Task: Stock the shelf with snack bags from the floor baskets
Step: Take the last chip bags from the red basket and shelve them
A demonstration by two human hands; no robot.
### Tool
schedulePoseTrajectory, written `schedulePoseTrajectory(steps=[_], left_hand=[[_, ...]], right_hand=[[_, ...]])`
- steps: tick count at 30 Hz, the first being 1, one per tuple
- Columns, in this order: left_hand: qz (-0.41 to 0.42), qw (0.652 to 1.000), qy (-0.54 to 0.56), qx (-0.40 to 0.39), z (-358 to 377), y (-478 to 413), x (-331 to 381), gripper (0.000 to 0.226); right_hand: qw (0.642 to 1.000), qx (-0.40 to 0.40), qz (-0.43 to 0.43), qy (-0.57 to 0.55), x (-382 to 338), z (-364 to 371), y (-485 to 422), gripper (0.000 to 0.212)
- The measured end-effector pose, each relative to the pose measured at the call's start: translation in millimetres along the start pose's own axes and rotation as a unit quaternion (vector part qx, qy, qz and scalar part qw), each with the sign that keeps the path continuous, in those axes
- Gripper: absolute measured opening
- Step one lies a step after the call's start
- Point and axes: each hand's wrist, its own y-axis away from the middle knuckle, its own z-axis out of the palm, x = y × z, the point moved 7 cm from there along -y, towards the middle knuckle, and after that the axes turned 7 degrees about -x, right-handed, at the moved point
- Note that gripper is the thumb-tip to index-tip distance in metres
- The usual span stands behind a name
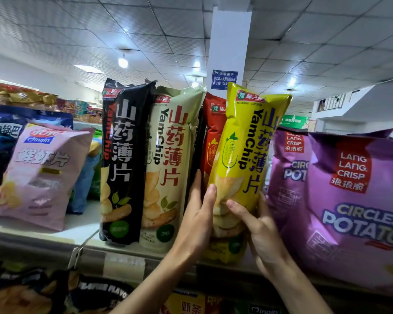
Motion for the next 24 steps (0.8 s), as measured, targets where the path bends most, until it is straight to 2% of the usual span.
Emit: schedulePoseTrajectory(steps=[7, 14, 19, 24], left_hand=[[0.06, 0.996, -0.059, 0.017, -4, 0, 3, 0.066], [0.106, 0.978, -0.167, 0.063, -8, 5, 2, 0.064], [0.137, 0.968, -0.191, 0.092, -9, 9, 8, 0.06], [0.159, 0.961, -0.207, 0.09, -5, 7, 13, 0.059]], right_hand=[[1.0, -0.018, -0.002, 0.015, 13, 17, -10, 0.057], [0.998, -0.032, -0.013, 0.052, 23, 22, -9, 0.072], [0.997, -0.021, -0.024, 0.07, 24, 20, -10, 0.059], [0.995, -0.002, -0.023, 0.096, 25, 16, -9, 0.056]])
